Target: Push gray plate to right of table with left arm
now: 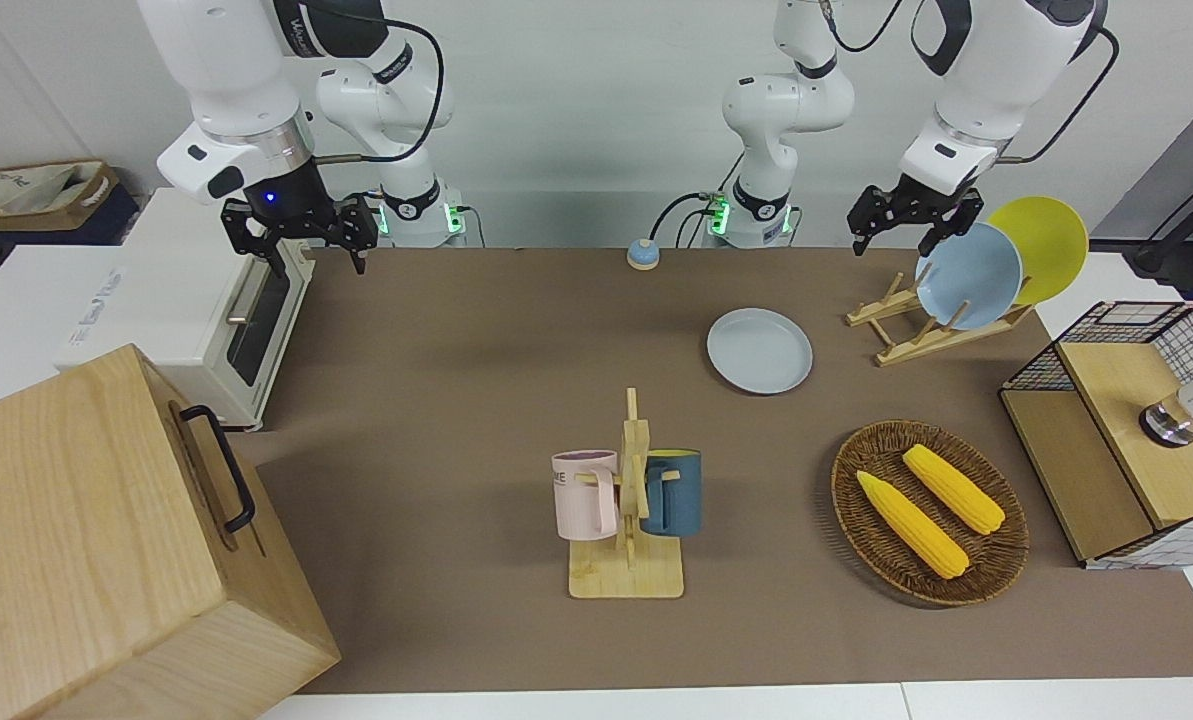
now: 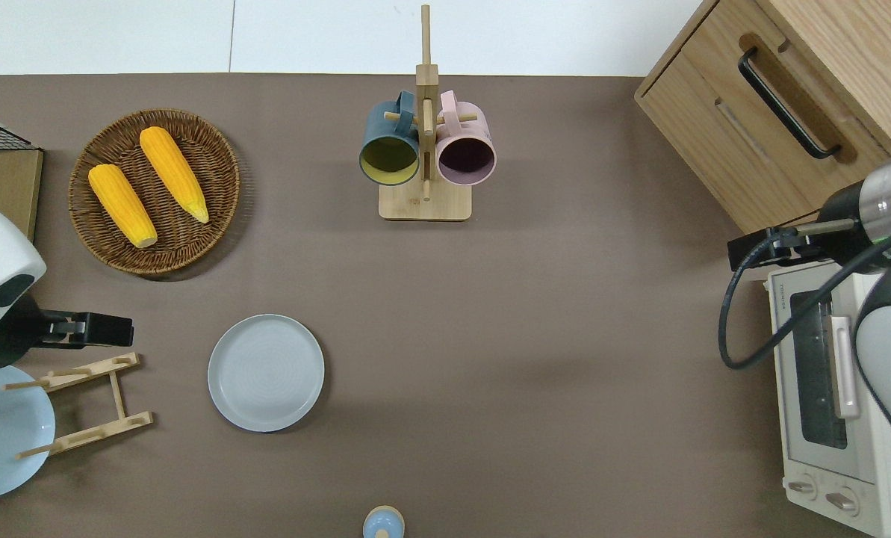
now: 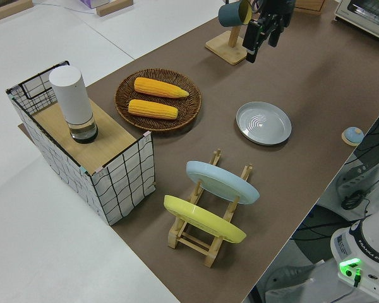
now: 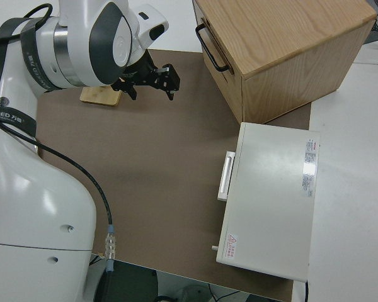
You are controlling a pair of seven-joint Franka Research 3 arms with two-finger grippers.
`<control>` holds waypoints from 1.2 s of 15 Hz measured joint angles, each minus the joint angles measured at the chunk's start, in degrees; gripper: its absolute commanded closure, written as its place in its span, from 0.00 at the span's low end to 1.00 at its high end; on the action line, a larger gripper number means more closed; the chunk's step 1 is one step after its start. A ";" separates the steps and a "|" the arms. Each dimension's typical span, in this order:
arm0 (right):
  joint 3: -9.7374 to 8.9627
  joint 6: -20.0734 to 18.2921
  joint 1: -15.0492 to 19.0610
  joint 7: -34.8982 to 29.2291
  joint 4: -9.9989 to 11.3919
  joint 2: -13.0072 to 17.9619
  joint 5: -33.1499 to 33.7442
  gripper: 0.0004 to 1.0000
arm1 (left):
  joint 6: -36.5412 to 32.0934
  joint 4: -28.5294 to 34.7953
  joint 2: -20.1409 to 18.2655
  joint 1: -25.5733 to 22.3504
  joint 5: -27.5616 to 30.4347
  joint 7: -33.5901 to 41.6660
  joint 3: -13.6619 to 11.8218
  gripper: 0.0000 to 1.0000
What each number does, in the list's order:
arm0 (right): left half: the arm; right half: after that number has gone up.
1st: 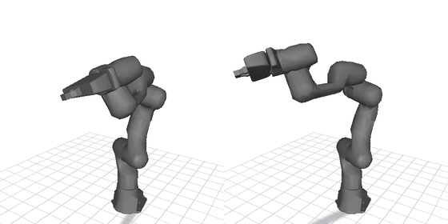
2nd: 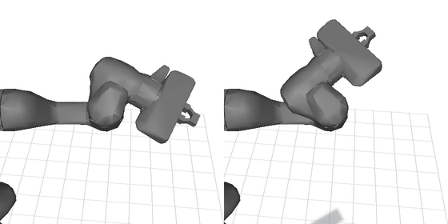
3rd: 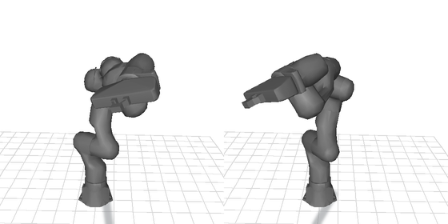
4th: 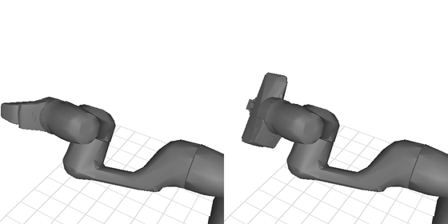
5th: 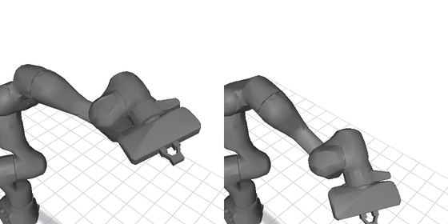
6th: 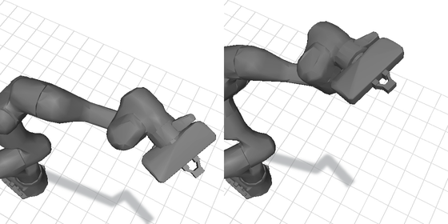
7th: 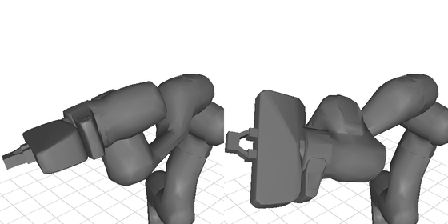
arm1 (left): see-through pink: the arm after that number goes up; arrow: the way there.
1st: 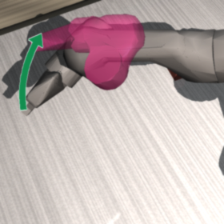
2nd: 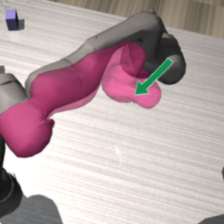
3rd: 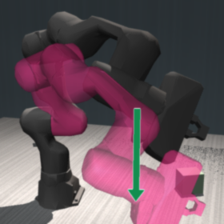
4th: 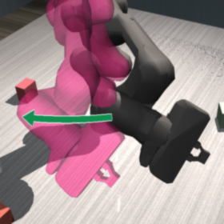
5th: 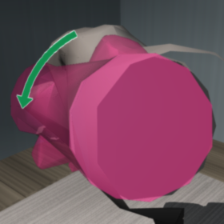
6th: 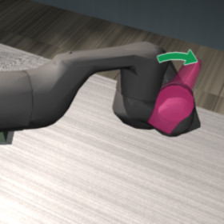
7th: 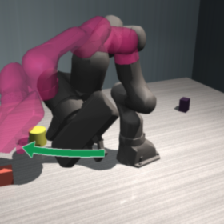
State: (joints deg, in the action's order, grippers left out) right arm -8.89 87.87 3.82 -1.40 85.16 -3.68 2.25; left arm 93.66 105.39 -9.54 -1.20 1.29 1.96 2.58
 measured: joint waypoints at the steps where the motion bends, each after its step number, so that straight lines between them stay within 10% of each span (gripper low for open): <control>1: 0.00 0.00 0.00 0.00 0.00 0.00 0.00 0.02 | 0.00 0.07 0.01 0.00 0.00 0.00 0.06 0.00; 18: 0.00 0.00 0.00 0.00 0.00 0.00 0.00 0.02 | 9.87 13.00 -2.66 0.03 0.37 0.00 0.46 0.00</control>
State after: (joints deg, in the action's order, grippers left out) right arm -8.89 87.87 3.82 -1.40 85.16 -3.68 2.25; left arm 103.53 118.39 -12.20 -1.17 1.66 1.96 3.04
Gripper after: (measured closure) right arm 0.013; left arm 0.000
